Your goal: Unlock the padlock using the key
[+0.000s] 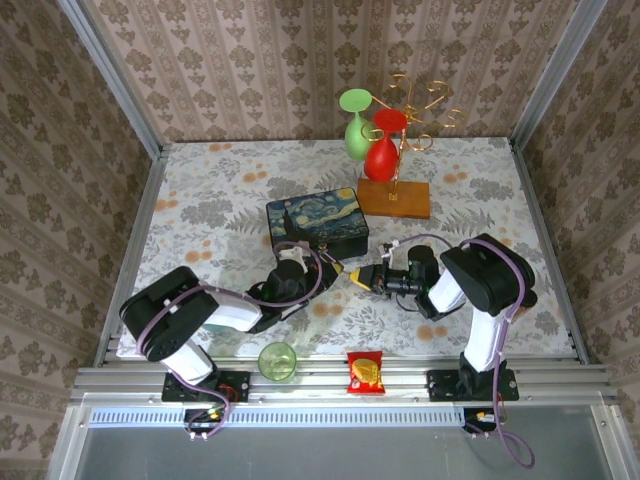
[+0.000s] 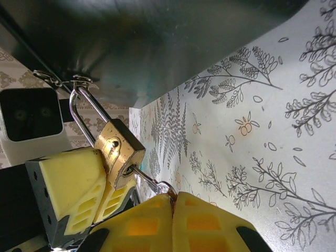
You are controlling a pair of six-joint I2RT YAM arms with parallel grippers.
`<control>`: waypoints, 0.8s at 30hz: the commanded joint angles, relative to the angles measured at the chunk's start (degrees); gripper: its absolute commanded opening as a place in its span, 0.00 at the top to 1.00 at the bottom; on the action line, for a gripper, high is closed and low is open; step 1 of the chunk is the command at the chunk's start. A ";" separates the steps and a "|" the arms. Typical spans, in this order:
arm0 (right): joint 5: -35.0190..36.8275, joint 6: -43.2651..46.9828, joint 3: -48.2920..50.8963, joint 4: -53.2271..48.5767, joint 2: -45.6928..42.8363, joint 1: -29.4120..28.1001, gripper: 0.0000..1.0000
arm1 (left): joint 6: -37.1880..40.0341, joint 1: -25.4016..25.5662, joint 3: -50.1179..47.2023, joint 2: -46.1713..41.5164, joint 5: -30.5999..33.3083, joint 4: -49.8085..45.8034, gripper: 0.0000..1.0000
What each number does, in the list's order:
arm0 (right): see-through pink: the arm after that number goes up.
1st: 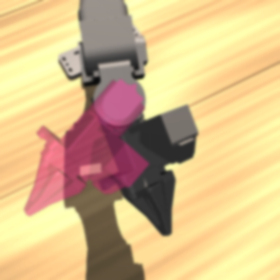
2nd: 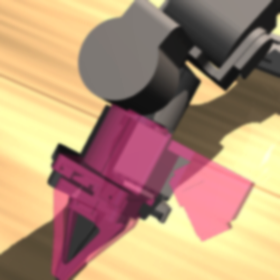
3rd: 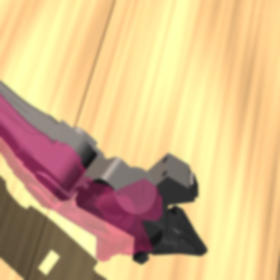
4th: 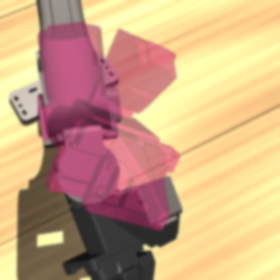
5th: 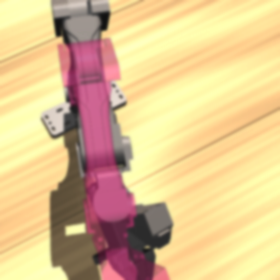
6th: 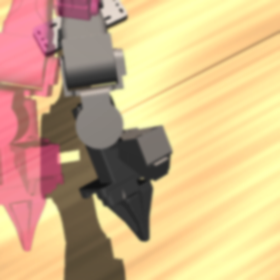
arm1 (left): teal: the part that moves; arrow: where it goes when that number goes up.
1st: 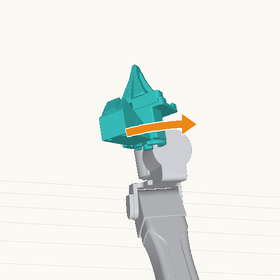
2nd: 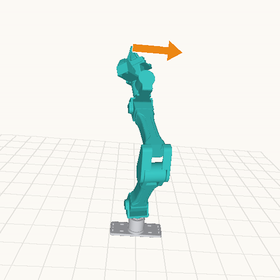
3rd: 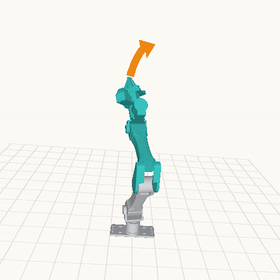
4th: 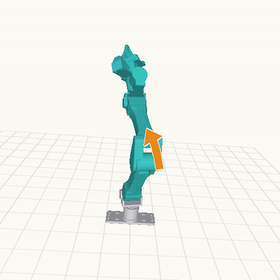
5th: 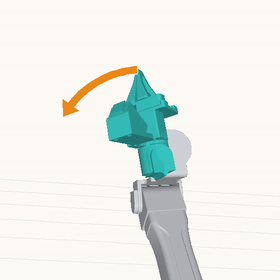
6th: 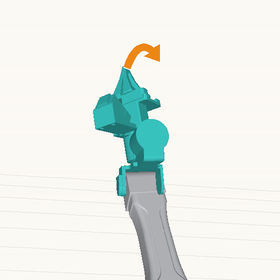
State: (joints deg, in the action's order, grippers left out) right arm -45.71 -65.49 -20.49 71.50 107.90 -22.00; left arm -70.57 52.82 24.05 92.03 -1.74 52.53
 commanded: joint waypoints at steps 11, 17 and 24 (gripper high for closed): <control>4.77 -5.81 1.41 1.31 -3.52 -2.90 1.00 | 2.32 2.59 1.58 1.10 -1.17 2.61 1.00; 9.15 -2.87 2.13 -3.81 -8.67 -3.33 1.00 | 4.22 2.76 2.14 -1.14 -0.98 -2.49 1.00; 17.15 8.07 1.89 -21.98 -20.06 -5.48 1.00 | 3.47 2.41 1.63 -1.62 -1.46 -1.18 1.00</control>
State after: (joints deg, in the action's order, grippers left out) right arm -33.91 -64.16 -17.41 55.77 92.14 -26.17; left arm -68.73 54.35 24.58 91.31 0.16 50.46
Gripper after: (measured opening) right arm 0.063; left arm 0.074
